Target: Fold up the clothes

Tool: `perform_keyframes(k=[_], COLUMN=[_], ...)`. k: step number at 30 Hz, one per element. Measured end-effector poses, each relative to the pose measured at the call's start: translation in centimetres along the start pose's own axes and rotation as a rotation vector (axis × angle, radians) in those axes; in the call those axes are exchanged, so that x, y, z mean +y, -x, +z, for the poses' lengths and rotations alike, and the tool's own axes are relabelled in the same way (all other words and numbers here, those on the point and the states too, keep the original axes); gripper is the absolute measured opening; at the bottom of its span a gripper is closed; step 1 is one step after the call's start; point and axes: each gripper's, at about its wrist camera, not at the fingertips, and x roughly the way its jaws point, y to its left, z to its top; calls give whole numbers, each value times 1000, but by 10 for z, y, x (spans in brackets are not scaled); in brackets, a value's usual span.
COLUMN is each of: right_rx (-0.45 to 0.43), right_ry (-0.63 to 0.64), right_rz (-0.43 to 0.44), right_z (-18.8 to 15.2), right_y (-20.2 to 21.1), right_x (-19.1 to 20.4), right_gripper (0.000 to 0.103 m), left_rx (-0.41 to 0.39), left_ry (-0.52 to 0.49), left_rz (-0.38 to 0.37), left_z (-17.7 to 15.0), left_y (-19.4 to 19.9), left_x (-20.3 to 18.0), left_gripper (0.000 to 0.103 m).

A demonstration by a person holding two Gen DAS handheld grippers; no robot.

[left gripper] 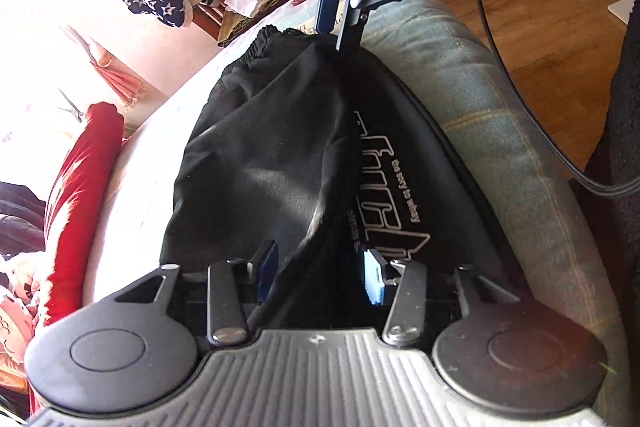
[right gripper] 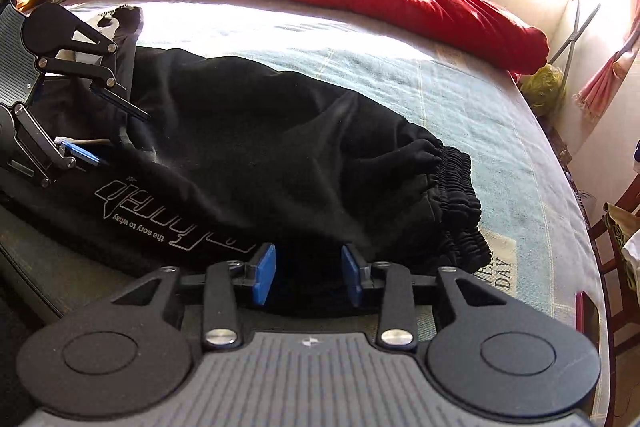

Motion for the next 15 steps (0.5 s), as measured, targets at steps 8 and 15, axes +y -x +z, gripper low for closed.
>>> perform_keyframes(k=[8, 15], right_rx=[-65, -42], right_ry=[45, 178], right_rz=[6, 23], right_z=[30, 66], right_y=[10, -14], right_x=[71, 148], right_gripper=[52, 54], left_rx=[60, 71], left_ry=[209, 328], left_rz=[22, -6], left_z=[-56, -100], left_y=[52, 82], left_x=[-3, -1], left_gripper=[54, 59])
